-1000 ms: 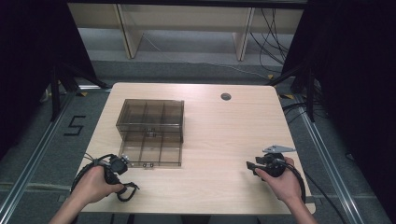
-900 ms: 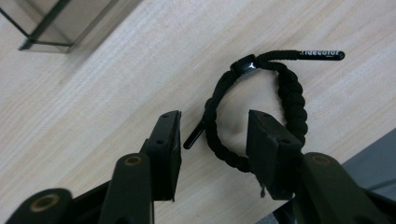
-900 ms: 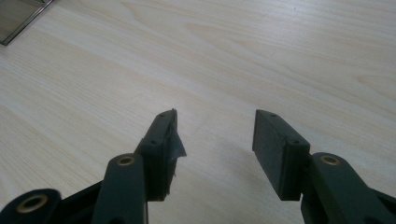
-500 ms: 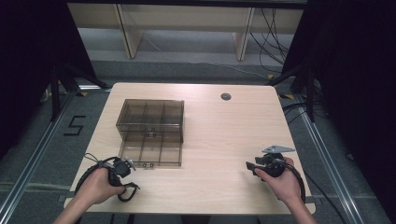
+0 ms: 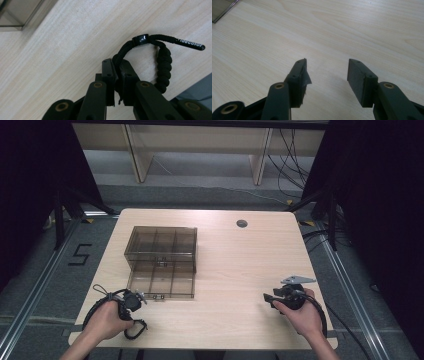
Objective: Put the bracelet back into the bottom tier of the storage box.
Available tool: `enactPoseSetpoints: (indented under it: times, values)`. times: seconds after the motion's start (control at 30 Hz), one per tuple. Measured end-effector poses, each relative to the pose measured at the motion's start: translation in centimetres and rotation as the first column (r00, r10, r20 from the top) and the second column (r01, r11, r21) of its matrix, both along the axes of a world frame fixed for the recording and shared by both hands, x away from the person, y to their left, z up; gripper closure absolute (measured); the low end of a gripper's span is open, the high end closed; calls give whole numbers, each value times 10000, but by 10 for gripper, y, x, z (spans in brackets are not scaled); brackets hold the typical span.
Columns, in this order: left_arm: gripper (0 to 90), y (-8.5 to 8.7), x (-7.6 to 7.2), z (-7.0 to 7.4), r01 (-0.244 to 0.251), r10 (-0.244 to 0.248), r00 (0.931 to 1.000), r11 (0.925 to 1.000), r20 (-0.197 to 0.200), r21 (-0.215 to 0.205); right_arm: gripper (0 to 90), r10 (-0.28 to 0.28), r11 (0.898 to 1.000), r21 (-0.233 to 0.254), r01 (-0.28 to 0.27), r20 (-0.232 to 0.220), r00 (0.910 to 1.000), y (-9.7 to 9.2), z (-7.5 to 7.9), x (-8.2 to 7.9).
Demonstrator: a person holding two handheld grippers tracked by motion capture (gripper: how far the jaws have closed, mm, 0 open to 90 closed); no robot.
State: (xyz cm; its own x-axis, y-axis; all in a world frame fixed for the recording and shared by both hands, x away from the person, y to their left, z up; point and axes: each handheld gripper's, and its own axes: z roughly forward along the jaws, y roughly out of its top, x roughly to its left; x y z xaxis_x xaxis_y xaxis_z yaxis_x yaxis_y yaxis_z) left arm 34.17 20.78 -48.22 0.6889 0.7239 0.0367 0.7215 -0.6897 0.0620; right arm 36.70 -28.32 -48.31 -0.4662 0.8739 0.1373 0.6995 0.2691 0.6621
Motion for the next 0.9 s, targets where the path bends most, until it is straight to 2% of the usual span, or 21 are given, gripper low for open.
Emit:
enactPoseSetpoints:
  times: [0.07,0.13,0.27,0.3,0.87,0.9]
  values:
    - [841,1,1,1,300,-300,9995,9996,63,-6,510,10,10000,-5,-10,12,10000,0,0,0]
    - [840,2,2,3,392,-392,9992,9992,116,-4,510,-31,10000,37,31,-68,10000,0,0,0]
    - [840,1,-1,6,8,-7,9999,9999,122,-141,510,-49,10000,23,49,-34,10000,0,0,0]
    - [839,3,1,9,324,-323,9992,9995,221,-41,510,-48,10000,13,48,-22,10000,0,0,0]
    - [839,10,6,20,134,-122,9988,9996,469,-250,510,3,10000,86,-3,47,10000,0,0,0]
    - [839,10,7,22,104,-89,9987,9995,502,-305,510,93,10000,-4,-93,297,9995,-1,0,1]
